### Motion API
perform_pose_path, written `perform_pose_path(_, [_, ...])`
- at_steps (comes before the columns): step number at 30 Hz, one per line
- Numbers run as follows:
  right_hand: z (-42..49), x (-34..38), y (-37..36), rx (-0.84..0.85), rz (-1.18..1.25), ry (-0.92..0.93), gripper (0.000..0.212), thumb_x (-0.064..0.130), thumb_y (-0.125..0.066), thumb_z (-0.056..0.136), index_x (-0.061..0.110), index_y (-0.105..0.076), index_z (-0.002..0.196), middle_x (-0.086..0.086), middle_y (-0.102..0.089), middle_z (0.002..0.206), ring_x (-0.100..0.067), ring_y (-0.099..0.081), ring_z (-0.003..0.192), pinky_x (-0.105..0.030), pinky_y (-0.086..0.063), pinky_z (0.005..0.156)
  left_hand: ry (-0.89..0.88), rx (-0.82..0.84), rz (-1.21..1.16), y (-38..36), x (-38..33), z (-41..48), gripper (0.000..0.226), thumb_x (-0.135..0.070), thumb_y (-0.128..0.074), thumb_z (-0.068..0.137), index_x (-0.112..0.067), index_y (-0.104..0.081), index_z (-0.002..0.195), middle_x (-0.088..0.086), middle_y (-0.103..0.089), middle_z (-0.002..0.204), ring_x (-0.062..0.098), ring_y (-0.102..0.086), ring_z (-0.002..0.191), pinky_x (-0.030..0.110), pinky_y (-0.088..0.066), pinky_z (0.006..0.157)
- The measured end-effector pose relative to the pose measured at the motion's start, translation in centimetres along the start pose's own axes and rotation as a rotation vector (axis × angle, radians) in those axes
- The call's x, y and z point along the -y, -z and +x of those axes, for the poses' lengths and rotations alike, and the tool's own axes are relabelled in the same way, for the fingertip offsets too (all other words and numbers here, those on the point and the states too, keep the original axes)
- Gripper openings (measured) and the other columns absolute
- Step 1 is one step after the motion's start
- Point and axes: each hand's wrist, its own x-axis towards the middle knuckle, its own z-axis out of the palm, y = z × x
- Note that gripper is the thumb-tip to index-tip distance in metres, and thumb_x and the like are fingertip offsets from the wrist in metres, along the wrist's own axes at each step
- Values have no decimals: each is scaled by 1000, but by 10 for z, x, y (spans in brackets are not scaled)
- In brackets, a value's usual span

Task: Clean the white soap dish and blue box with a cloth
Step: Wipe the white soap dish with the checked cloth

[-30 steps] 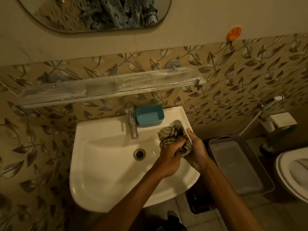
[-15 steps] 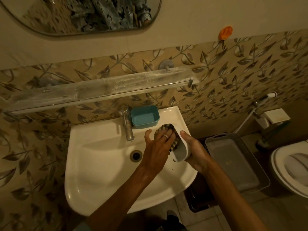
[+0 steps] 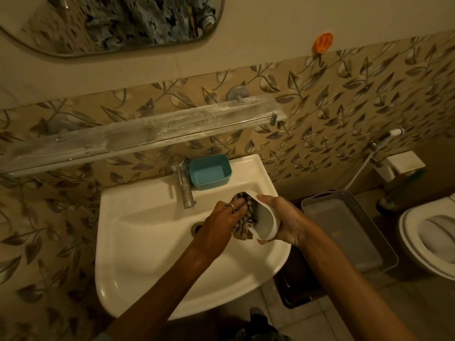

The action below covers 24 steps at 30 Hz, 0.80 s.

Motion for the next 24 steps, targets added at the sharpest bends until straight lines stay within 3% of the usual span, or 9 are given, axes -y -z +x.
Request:
perform_pose_path(3, [1,5,-2,-5,-3,15,46,39,-56,90,15,-48,128,-19,-62,113,-33,-60,97,-41,-52,64,98,-46,-86,-2,-11,0,59,8,-46,88,-18,-39,140,2,-43,144,21,-39,131,27,-31,106])
perform_pose_path(7, [1,1,0,-5,-31,14,43,37,-55,91,14,-49,126,-19,-63,110,-33,-60,99,-46,-52,73,117,64,-120,-3,-7,-6,35,-24,-49,94,-22,-54,129,-1,-57,131,14,-52,119,33,-38,107])
perform_pose_path(8, [1,-1,-1,-9,-34,18,41,37,-54,92,14,-49,126,-18,-62,109,-33,-59,99,-45,-52,72,122,66,-152,-1,-4,-6,38,-22,-51,93,-22,-52,131,0,-55,132,17,-51,120,37,-39,107])
perform_pose_path(10, [2,-1,-3,-18,-45,47,40,38,-53,92,15,-48,125,-16,-61,107,-31,-58,96,-43,-51,67,88,121,32,3,1,-3,57,-17,-56,89,-23,-34,142,3,-43,140,24,-44,125,38,-41,103])
perform_pose_path(13, [1,5,-8,-31,-58,95,35,36,-52,94,16,-46,122,-13,-60,100,-28,-57,89,-40,-49,67,91,129,179,12,9,5,71,-31,-60,87,-28,-22,145,5,-36,142,24,-42,121,35,-45,98])
perform_pose_path(16, [1,4,-9,-32,-33,91,39,36,-54,92,14,-47,123,-15,-61,105,-29,-58,93,-43,-51,70,12,169,104,12,10,13,45,-29,-53,92,-26,-44,137,3,-49,138,20,-49,119,35,-41,103])
perform_pose_path(19, [6,-4,-4,-40,-6,116,39,38,-55,91,15,-50,122,-16,-62,111,-33,-59,104,-51,-50,92,-59,124,129,11,10,7,30,-46,-53,88,-27,-67,105,2,-69,107,19,-63,99,48,-46,97])
perform_pose_path(22, [9,-12,-1,-34,-37,179,27,37,-51,93,18,-58,110,-14,-64,106,-33,-60,105,-53,-47,99,-107,283,72,17,2,3,31,-31,-50,93,-25,-57,122,3,-61,125,21,-58,111,44,-43,103])
perform_pose_path(24, [8,-14,-2,-3,-44,224,21,35,-47,96,22,-61,103,-12,-66,104,-32,-61,105,-51,-46,99,-15,380,-65,25,-10,1,36,-24,-49,94,-31,-48,130,1,-55,131,19,-56,113,37,-46,99])
